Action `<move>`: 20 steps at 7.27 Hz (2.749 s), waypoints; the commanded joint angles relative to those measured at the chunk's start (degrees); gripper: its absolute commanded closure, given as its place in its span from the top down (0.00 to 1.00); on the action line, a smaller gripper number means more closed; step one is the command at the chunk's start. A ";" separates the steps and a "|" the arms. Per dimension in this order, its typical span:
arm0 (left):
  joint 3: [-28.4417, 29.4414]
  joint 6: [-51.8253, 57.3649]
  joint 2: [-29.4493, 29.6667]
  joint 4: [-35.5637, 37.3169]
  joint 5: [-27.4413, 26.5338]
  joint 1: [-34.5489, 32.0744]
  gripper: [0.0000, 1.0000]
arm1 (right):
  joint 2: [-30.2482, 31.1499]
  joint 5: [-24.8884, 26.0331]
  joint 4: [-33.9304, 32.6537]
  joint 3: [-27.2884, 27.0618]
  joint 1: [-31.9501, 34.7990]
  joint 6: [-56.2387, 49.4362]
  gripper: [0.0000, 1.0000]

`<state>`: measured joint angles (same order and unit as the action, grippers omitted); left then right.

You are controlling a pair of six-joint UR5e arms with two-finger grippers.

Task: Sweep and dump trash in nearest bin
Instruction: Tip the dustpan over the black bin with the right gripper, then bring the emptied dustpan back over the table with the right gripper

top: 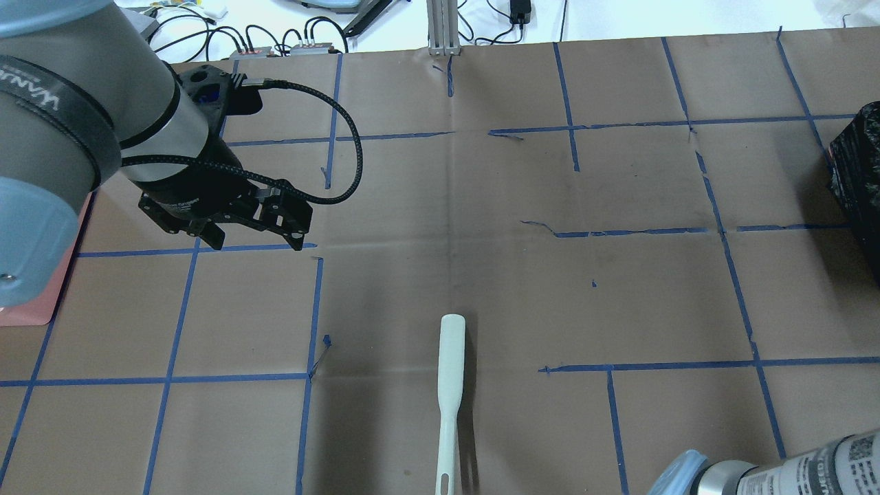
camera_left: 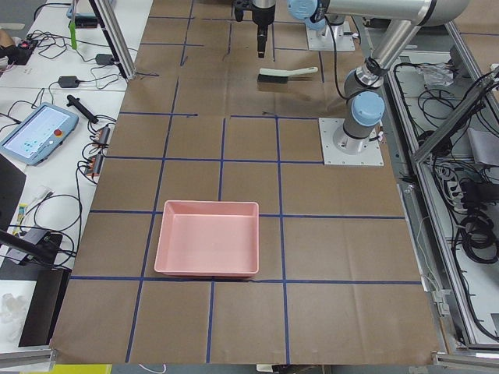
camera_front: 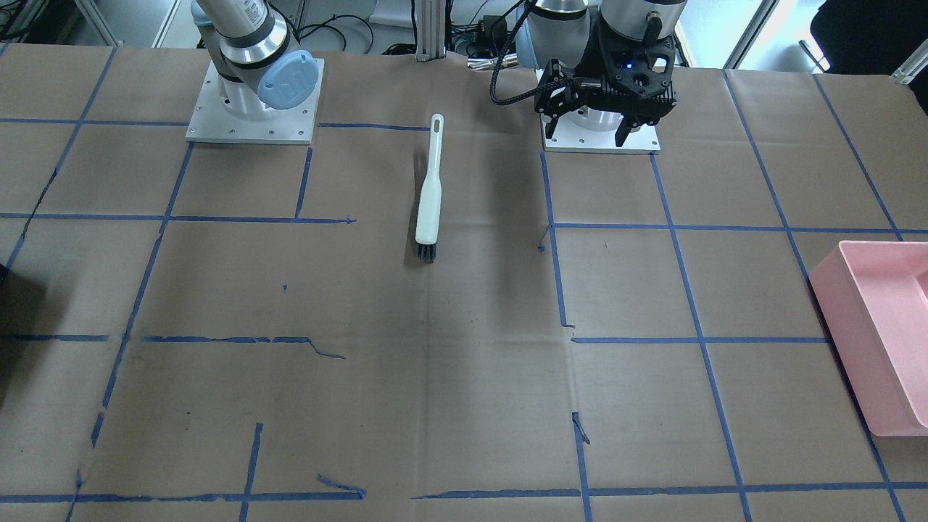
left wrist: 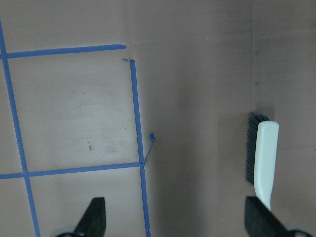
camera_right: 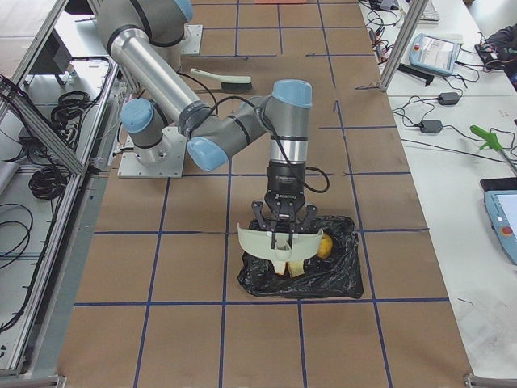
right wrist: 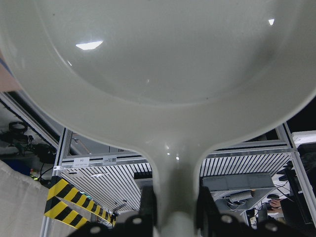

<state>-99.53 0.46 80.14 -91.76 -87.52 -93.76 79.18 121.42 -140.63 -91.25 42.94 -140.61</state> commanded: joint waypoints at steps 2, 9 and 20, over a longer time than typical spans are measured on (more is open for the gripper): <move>-0.05 0.07 0.19 0.00 0.07 -0.02 1.00 | 7.74 -3.73 0.97 -9.38 3.97 9.28 0.00; -0.22 -0.02 0.28 0.00 0.42 -0.02 1.00 | 10.29 -17.43 18.37 -9.30 16.10 42.75 0.00; -0.31 -0.02 0.45 -1.32 0.42 -0.02 1.00 | 2.76 -32.65 33.41 -3.16 48.79 123.15 0.00</move>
<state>-99.84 0.44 80.60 -93.01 -87.10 -93.75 84.66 89.14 -107.35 -96.32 87.81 -25.08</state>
